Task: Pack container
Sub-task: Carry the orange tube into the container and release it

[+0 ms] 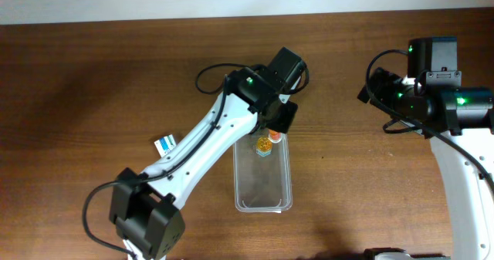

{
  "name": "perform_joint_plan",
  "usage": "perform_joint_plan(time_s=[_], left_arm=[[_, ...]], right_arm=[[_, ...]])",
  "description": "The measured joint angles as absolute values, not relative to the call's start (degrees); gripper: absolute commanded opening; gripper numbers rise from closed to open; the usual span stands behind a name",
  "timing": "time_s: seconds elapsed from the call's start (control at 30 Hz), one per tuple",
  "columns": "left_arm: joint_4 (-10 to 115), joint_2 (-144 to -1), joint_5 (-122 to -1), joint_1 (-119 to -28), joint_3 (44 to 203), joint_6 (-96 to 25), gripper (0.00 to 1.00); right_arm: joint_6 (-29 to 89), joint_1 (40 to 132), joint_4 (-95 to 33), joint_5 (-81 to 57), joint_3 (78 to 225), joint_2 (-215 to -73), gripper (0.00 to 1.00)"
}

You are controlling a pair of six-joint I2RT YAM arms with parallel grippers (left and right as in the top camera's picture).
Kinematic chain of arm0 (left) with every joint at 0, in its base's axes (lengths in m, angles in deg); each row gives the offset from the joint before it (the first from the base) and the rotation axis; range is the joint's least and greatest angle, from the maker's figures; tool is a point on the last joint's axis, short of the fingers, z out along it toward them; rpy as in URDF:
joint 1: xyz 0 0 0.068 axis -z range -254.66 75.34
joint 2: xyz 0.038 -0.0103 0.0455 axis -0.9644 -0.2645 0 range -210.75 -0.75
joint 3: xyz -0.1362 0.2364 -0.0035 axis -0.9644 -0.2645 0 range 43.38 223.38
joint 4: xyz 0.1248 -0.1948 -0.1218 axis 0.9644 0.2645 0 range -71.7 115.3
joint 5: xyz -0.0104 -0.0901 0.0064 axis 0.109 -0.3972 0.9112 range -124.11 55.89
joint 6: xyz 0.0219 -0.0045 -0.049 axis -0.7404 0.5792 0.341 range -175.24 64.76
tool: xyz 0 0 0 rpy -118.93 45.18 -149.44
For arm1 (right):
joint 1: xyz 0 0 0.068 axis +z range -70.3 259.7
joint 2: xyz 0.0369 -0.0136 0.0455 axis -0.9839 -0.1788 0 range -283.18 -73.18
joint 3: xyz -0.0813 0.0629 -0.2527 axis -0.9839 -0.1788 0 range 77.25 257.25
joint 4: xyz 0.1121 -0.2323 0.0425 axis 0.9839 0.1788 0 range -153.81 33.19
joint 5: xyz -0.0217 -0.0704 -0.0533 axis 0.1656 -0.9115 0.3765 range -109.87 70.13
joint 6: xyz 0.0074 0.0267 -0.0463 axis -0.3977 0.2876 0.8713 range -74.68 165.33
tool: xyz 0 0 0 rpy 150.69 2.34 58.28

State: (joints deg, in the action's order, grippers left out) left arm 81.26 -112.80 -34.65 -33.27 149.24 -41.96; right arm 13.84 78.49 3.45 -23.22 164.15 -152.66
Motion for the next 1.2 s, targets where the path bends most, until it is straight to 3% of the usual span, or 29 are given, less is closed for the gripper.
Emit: perform_joint_plan(time_s=[0.83,1.2], left_arm=[[78.0,-119.2,-32.2,-33.3,150.2,-42.0,0.13],[71.0,-119.2,-27.7,-33.3,150.1,-42.7,0.12]], right_arm=[[13.8,78.5,3.5,-23.2,164.1,-152.7,0.98],[13.8,78.5,3.5,-23.2,164.1,-152.7,0.98]])
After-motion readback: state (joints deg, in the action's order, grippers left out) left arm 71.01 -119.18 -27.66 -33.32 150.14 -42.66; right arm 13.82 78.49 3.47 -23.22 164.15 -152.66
